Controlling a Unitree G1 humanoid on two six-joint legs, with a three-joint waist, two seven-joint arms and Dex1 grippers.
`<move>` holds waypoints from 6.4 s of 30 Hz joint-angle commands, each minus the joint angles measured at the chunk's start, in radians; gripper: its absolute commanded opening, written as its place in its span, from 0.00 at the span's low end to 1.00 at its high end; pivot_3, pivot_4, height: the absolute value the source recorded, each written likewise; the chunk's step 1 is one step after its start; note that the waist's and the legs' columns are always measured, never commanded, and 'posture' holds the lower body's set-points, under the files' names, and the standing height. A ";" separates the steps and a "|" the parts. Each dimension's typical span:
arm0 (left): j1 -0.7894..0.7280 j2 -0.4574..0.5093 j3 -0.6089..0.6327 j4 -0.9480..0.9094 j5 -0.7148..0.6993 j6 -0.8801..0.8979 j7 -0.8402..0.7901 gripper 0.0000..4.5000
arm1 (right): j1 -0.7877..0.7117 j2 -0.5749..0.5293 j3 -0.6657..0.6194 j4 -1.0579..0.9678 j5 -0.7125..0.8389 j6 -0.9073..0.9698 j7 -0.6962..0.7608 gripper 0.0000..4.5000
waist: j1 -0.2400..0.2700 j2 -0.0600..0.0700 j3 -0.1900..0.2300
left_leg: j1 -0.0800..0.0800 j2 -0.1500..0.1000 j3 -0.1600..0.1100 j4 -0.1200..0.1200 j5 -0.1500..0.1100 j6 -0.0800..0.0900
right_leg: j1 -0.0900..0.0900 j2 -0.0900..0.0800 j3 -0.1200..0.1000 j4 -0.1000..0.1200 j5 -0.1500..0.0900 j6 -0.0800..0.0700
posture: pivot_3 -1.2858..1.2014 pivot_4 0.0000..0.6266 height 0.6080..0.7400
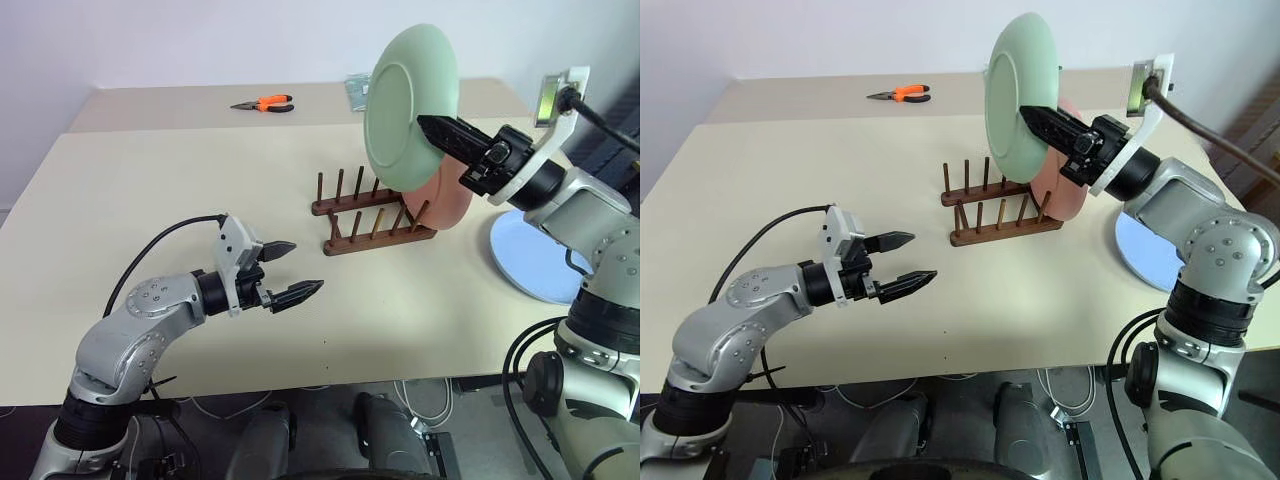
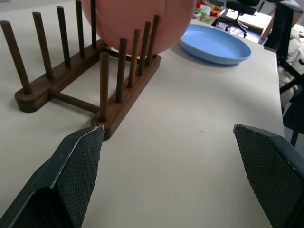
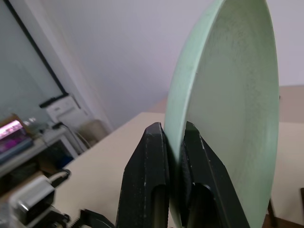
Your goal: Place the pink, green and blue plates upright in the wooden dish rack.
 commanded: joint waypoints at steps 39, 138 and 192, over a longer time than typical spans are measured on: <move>-0.114 -0.042 -0.084 0.114 0.105 -0.090 -0.056 1.00 | 0.677 -0.390 0.116 0.053 -0.828 -0.532 0.247 1.00 | -0.006 0.007 -0.002 | 0.001 0.001 0.010 0.001 -0.002 0.003 | 0.003 -0.003 0.002 0.000 -0.004 0.006 | 0.52 0.24 1.00; -0.046 -0.033 0.189 0.212 0.066 -0.113 0.023 1.00 | 0.129 0.009 0.324 -0.321 0.149 -0.056 -0.200 0.88 | 0.001 0.007 -0.002 | 0.000 0.000 0.000 0.000 -0.002 0.003 | -0.001 -0.001 -0.002 0.000 -0.003 0.005 | 0.52 0.24 1.00; 0.000 -0.009 0.212 0.176 0.027 -0.074 0.008 1.00 | 0.101 0.137 0.496 -0.190 -0.259 -0.223 0.259 0.01 | -0.003 0.007 -0.002 | 0.000 0.000 0.000 -0.001 -0.002 0.003 | -0.002 -0.001 -0.002 0.000 -0.003 0.006 | 0.52 0.24 1.00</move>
